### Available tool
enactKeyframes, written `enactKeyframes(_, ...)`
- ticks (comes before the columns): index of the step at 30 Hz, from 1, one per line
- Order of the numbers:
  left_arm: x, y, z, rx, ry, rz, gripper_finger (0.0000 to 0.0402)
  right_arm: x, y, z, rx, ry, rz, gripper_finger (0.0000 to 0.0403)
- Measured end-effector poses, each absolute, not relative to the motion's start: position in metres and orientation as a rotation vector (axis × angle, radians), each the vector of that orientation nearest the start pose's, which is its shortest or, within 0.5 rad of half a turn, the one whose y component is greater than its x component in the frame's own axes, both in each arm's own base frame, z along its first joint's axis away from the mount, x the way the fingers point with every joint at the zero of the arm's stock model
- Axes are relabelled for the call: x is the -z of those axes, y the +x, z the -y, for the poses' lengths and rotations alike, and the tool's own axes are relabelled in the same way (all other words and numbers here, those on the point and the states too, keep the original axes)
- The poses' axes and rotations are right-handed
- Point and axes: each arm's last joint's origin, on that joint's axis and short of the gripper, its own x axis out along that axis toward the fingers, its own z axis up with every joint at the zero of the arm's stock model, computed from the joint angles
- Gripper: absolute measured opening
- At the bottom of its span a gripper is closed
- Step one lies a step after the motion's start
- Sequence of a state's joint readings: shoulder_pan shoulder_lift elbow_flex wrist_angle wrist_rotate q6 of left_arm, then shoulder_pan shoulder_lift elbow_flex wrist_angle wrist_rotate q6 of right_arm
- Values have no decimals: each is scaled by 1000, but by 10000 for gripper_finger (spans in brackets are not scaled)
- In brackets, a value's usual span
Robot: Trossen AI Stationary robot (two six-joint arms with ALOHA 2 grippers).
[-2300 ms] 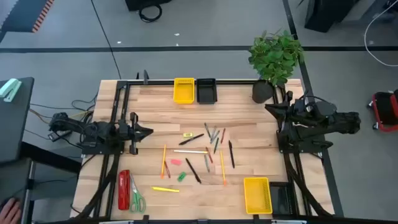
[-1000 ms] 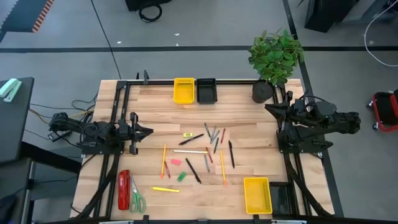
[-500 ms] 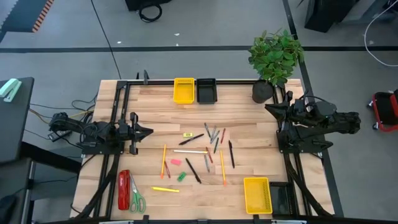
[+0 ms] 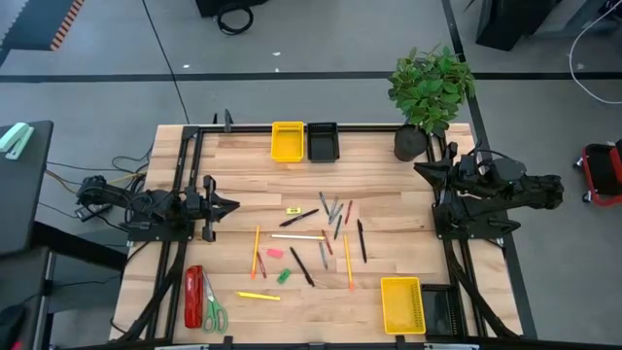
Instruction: Sort crayons/erasers/pens/pencils in bins
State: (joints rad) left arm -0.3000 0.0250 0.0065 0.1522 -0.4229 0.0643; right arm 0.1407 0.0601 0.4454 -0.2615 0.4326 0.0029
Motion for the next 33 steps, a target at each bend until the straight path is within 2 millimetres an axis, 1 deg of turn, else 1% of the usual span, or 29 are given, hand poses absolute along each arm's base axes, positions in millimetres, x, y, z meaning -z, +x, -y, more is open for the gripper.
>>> enactKeyframes(6,-178,95,17,-127,18,122,37,-279,56,4,292,38,119,40)
enactKeyframes(9,-180,94,17,-133,49,138,40,-279,55,4,292,38,120,40)
enactKeyframes(11,-181,94,16,-132,32,140,40,-279,55,4,291,38,119,40)
enactKeyframes(14,-185,94,16,-134,-82,163,39,-279,55,4,291,38,119,40)
enactKeyframes(18,-193,92,10,-243,-216,255,33,-279,55,4,291,38,120,40)
enactKeyframes(22,-209,86,6,-274,-373,442,30,-279,55,4,292,38,119,40)
enactKeyframes(25,-220,79,2,-276,-570,597,31,-279,55,4,292,38,120,40)
enactKeyframes(28,-227,74,-2,-249,-803,732,33,-279,55,4,292,38,119,40)
enactKeyframes(30,-232,69,-3,-188,-972,828,35,-279,55,4,291,38,120,40)
enactKeyframes(31,-234,67,-4,-151,-1037,863,36,-279,55,4,292,33,121,40)
enactKeyframes(33,-240,65,-4,-94,-1106,884,35,-280,55,4,295,-14,122,40)
